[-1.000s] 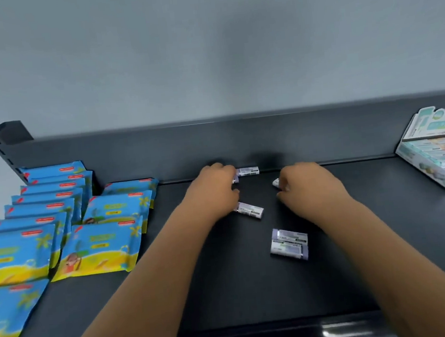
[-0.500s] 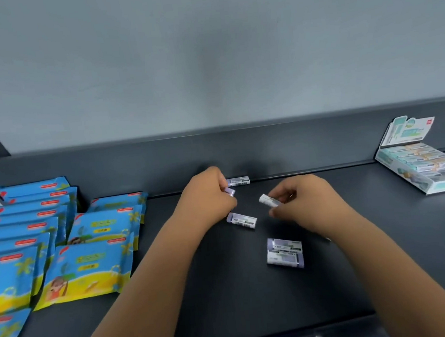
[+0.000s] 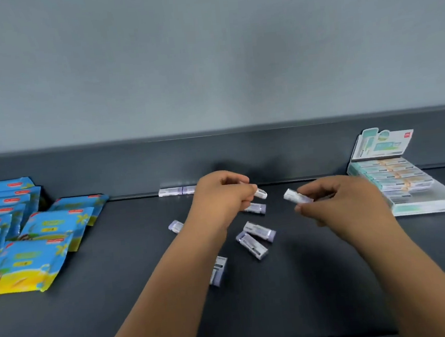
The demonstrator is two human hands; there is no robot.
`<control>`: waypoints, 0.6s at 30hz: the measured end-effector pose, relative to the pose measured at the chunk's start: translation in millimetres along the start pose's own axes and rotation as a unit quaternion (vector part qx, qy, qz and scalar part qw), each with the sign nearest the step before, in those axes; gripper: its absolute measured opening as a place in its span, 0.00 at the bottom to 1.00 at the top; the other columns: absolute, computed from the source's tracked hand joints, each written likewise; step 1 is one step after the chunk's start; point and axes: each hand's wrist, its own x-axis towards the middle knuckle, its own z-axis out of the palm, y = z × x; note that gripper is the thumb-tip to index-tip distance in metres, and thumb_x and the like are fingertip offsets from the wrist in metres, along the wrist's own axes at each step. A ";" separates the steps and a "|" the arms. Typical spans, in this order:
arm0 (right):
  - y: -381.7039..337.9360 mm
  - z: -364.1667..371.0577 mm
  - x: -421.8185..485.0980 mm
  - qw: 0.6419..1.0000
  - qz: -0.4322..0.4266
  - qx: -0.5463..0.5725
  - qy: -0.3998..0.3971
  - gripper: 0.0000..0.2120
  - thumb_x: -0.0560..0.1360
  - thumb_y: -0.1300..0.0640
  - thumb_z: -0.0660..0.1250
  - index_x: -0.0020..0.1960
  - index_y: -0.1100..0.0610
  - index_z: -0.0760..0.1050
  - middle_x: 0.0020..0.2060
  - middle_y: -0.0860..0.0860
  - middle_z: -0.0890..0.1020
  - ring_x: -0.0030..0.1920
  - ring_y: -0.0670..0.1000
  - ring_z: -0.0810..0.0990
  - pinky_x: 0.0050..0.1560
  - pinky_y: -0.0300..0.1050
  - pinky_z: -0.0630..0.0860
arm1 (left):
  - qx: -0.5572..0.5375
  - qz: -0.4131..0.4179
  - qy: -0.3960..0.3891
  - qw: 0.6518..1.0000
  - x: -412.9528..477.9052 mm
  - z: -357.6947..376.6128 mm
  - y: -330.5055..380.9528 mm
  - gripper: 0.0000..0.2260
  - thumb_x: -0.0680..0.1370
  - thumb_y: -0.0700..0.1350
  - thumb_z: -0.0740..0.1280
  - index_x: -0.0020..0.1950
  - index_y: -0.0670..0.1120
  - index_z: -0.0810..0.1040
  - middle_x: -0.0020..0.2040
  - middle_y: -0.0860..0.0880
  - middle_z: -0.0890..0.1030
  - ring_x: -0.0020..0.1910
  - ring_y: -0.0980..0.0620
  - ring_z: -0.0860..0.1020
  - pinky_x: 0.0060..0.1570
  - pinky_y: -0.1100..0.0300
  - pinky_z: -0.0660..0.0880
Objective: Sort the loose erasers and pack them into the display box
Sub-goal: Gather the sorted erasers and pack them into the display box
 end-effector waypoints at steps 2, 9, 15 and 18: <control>12.3 -18.0 4.4 1.000 -0.005 0.002 -0.003 0.10 0.65 0.57 0.81 0.42 0.45 0.86 0.33 0.43 0.85 0.34 0.47 0.83 0.39 0.40 0.74 | -0.005 -0.003 0.007 1.000 -8.0 22.4 -2.0 0.06 0.73 0.33 0.75 0.48 0.40 0.83 0.42 0.43 0.84 0.38 0.51 0.84 0.47 0.58 0.84; 47.2 -60.7 10.8 1.000 -0.002 -0.018 -0.025 0.11 0.67 0.59 0.79 0.42 0.45 0.85 0.35 0.42 0.85 0.38 0.46 0.83 0.38 0.39 0.74 | 0.038 0.005 0.034 0.999 -30.5 77.3 -7.0 0.07 0.71 0.36 0.77 0.46 0.45 0.85 0.40 0.46 0.86 0.38 0.46 0.84 0.53 0.48 0.82; 58.3 -75.1 11.6 0.998 0.002 -0.028 -0.049 0.11 0.65 0.59 0.81 0.43 0.45 0.87 0.34 0.39 0.85 0.36 0.39 0.82 0.37 0.33 0.74 | 0.031 0.027 0.009 0.999 -34.3 103.4 -11.7 0.07 0.71 0.35 0.76 0.45 0.45 0.84 0.39 0.47 0.86 0.36 0.51 0.82 0.50 0.51 0.82; 65.9 -82.5 14.2 0.999 -0.008 -0.025 -0.024 0.11 0.66 0.59 0.80 0.44 0.45 0.87 0.35 0.40 0.85 0.37 0.38 0.81 0.37 0.32 0.73 | 0.034 0.039 -0.004 0.999 -35.8 118.2 -9.3 0.08 0.72 0.35 0.76 0.46 0.46 0.84 0.41 0.45 0.86 0.37 0.52 0.82 0.46 0.56 0.82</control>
